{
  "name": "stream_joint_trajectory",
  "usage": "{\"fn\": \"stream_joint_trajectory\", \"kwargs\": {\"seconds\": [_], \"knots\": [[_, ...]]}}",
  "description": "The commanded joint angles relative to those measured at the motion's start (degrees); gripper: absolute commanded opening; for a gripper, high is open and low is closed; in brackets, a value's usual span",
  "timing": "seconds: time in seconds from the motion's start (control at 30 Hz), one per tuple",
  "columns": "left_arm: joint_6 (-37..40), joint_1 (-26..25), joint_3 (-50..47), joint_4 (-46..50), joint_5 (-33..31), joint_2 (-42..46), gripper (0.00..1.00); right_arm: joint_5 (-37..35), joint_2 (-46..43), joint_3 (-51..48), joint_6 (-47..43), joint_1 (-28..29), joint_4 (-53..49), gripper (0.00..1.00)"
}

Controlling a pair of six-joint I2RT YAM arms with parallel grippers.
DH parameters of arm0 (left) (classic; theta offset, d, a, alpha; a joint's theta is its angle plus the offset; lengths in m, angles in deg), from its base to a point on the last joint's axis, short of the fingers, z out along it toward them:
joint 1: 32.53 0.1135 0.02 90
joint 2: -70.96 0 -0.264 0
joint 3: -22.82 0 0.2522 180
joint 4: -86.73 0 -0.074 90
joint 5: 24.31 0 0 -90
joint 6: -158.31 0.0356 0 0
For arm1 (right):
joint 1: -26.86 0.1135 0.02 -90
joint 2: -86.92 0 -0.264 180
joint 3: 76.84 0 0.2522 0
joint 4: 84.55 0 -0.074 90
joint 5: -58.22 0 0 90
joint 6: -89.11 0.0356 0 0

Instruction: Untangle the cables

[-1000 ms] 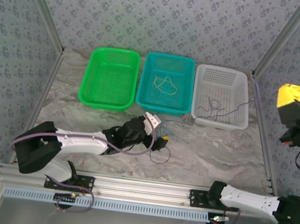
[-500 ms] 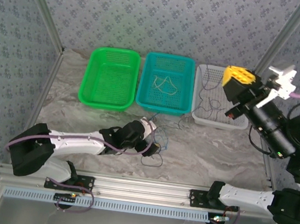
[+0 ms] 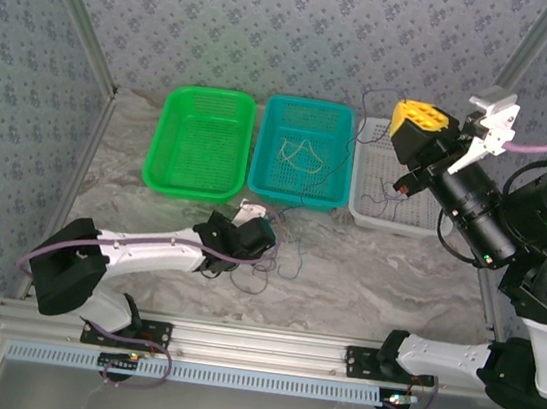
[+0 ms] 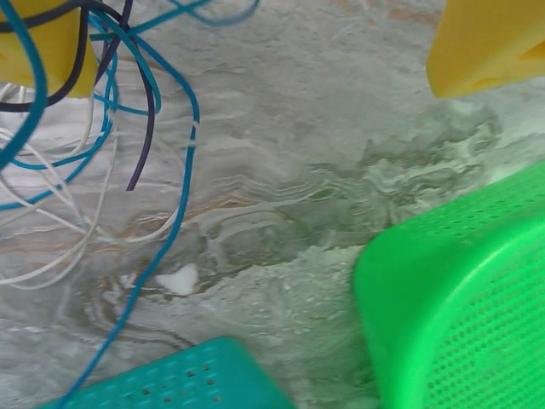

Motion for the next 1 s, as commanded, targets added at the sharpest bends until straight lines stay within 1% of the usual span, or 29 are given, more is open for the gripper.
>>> {"fn": "stream_joint_trajectory", "kwargs": {"seconds": [0.0,0.03,0.1,0.17,0.23,0.27,0.37,0.47,0.5,0.57,0.63,0.67,0.77,0.83,0.9,0.97], "knots": [[4.18,-0.90,-4.49,-7.11,0.61,3.70,0.99,-1.06,-0.51,2.84,0.43,-1.62,-1.96,0.00],[6.72,-0.90,-6.83,-11.52,3.70,5.76,1.00,-1.86,-0.23,3.49,0.33,-2.12,-3.05,0.00],[8.76,-0.84,-11.32,-18.51,7.44,9.56,0.99,-2.01,0.49,4.80,0.54,-3.17,-5.59,0.00],[12.20,-0.46,-15.53,-24.47,13.48,13.73,1.00,-1.86,0.94,5.27,0.52,-4.12,-6.69,0.00],[16.36,0.03,-18.44,-26.86,20.71,17.52,0.99,-1.57,1.02,4.89,0.26,-5.49,-6.92,0.00],[17.81,0.22,-18.72,-25.65,22.41,18.64,0.99,-1.07,1.06,4.61,0.21,-6.31,-7.22,0.00],[20.58,0.57,-17.92,-18.89,23.17,20.55,0.99,2.55,1.92,3.53,1.68,-10.30,-9.61,0.00],[22.54,0.77,-16.88,-14.60,24.21,20.75,0.99,8.01,2.75,1.06,4.94,-15.97,-10.94,0.00],[22.42,0.77,-16.49,-13.57,23.47,20.75,0.99,10.85,2.86,-0.21,6.46,-19.03,-10.57,0.00],[21.65,0.72,-17.00,-13.86,23.05,21.78,0.99,16.72,2.49,-3.03,9.85,-24.53,-8.95,0.00],[20.59,0.83,-19.75,-18.40,23.40,25.05,1.00,22.44,2.00,-4.98,13.06,-28.86,-6.81,0.00],[20.39,0.84,-21.42,-21.41,24.52,27.07,0.99,23.91,1.99,-5.13,14.41,-30.04,-6.18,0.00],[20.02,0.84,-24.30,-29.06,27.77,31.65,1.00,25.81,2.21,-4.41,15.25,-30.84,-5.69,0.00],[19.97,0.84,-23.91,-31.24,29.11,32.54,0.99,26.13,2.18,-4.28,15.66,-30.88,-5.52,0.00],[19.53,0.94,-22.46,-32.18,28.76,31.59,0.99,26.39,2.25,-4.20,15.63,-30.91,-5.42,0.00],[19.25,1.01,-20.32,-33.88,30.12,28.80,0.99,26.82,2.25,-4.11,15.78,-30.96,-5.17,0.00]]}}
